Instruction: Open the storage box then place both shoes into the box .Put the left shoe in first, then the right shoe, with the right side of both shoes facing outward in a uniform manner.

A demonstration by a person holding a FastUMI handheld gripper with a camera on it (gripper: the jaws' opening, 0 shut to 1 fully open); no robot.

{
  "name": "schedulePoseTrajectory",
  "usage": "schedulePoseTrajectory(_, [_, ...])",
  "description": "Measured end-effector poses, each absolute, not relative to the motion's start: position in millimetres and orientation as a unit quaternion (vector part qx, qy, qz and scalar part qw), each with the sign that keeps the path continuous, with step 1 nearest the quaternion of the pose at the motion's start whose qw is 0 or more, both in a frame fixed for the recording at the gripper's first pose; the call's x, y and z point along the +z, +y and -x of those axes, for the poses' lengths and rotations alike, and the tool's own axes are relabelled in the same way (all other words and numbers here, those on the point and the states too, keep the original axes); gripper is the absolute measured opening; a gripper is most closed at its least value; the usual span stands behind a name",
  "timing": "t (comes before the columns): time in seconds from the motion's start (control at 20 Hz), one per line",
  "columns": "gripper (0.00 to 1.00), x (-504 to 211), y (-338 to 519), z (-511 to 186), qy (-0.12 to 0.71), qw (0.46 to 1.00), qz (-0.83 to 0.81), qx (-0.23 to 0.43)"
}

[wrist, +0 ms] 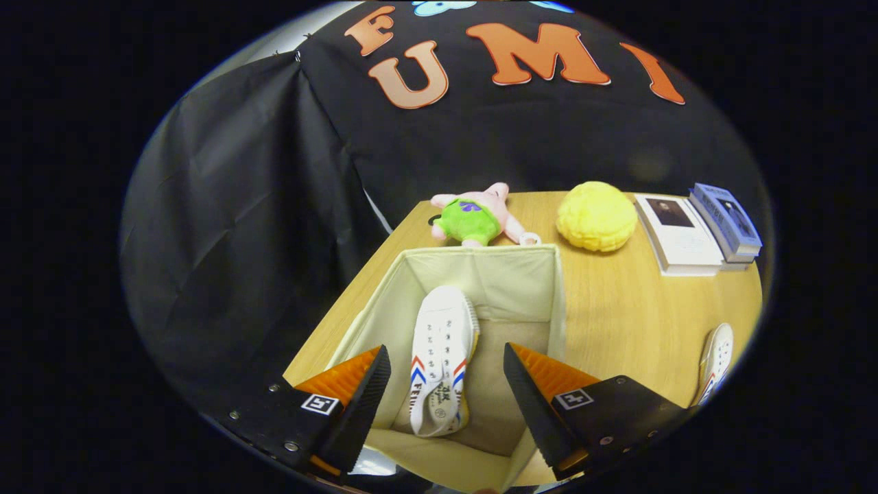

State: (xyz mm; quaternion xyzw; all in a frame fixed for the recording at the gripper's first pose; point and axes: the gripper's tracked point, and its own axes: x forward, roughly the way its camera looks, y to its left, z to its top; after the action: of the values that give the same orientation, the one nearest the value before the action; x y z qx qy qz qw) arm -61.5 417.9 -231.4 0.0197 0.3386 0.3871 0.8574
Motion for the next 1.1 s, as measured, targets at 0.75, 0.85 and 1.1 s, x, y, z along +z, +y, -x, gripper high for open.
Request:
schedulePoseTrajectory(0.75, [0.98, -216.4, 186.5, -27.7, 0.294, 0.937, -0.059, 0.179])
schedulePoseTrajectory(0.85, [0.98, -224.0, 151.3, -31.3, 0.294, 0.942, -0.059, 0.152])
schedulePoseTrajectory(1.1, [0.98, -247.2, 73.1, -39.6, 0.304, 0.946, -0.057, 0.095])
